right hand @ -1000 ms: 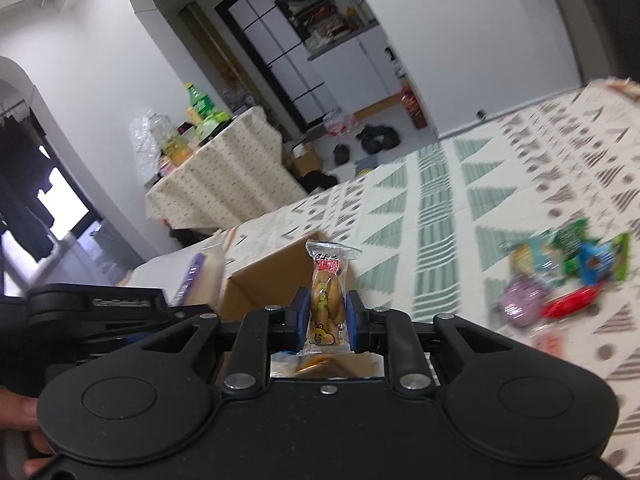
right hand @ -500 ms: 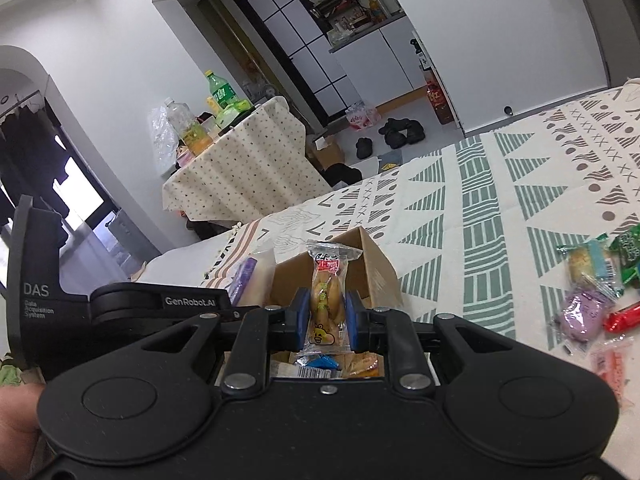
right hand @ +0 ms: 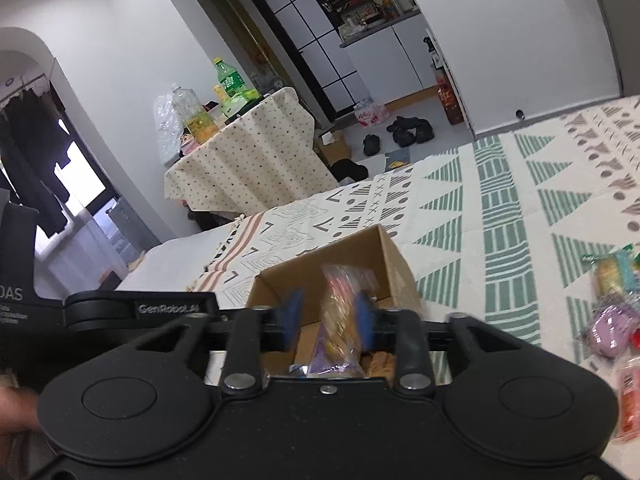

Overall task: Organize snacks
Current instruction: 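Carry both snacks over the cardboard box and open both tools to drop them, then move both tools back over the remaining snack pile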

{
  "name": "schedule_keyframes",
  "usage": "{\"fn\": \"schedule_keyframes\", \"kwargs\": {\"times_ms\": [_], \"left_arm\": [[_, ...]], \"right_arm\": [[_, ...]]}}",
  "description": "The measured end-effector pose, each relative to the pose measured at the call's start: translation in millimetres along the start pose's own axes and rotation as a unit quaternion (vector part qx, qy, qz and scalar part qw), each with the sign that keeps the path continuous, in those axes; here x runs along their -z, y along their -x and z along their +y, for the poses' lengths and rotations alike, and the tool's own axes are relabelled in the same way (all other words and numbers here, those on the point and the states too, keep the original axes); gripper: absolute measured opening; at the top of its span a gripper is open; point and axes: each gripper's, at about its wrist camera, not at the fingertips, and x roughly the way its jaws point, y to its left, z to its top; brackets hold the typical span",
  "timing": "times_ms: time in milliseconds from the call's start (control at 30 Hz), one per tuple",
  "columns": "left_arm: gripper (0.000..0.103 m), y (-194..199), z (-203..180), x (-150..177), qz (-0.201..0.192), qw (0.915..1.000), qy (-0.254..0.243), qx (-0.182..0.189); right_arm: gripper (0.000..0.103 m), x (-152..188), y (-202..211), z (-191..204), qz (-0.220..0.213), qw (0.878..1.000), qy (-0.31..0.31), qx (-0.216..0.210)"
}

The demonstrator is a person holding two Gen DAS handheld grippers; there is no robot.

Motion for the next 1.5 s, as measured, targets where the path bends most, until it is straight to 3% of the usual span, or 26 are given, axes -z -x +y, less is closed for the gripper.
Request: {"fn": "schedule_keyframes", "kwargs": {"times_ms": [133,300,433,533,700,833,933,1167,1500], "left_arm": [[0.075,8.6,-1.5,9.2,-0.006,1.0000,-0.001,-0.001],[0.080,16.3,-5.9,14.4,0.014,0.9998,0.010,-0.010],[0.080,30.6,-11.6,17.6,0.006,0.9998,0.017,0.002],[0.082,40.6,-19.3,21.5,0.000,0.9999,0.014,0.008],[0.102,59.1,-35.0,28.4,-0.028,0.9996,-0.006,0.009],[0.103,71.5,-45.4,33.6,-0.033,0.9988,-0.013,0.033],[0.103,79.2,-54.5,38.7,-0.038,0.9982,-0.021,0.041],[0.103,93.9,-80.1,51.5,-0.035,0.9947,-0.028,0.092],[0.103,110.3,-114.8,65.7,-0.037,0.9910,-0.049,0.119]], "right_arm": [[0.049,-3.0,13.4,-2.8,-0.001,1.000,0.001,0.009],[0.057,-4.9,36.5,-5.3,0.002,0.999,0.016,0.028],[0.072,-9.1,58.5,-10.3,-0.006,0.999,0.024,0.040],[0.077,-11.6,73.7,-16.3,-0.012,0.998,0.026,0.047],[0.090,-15.2,94.3,-25.0,-0.028,0.997,0.028,0.065],[0.099,-15.5,112.0,-35.3,-0.038,0.995,0.037,0.083],[0.099,-14.4,126.1,-44.4,-0.038,0.994,0.052,0.092],[0.101,-13.0,156.6,-73.2,-0.051,0.991,0.021,0.122],[0.103,-10.6,190.6,-97.5,-0.075,0.983,0.000,0.170]]}}
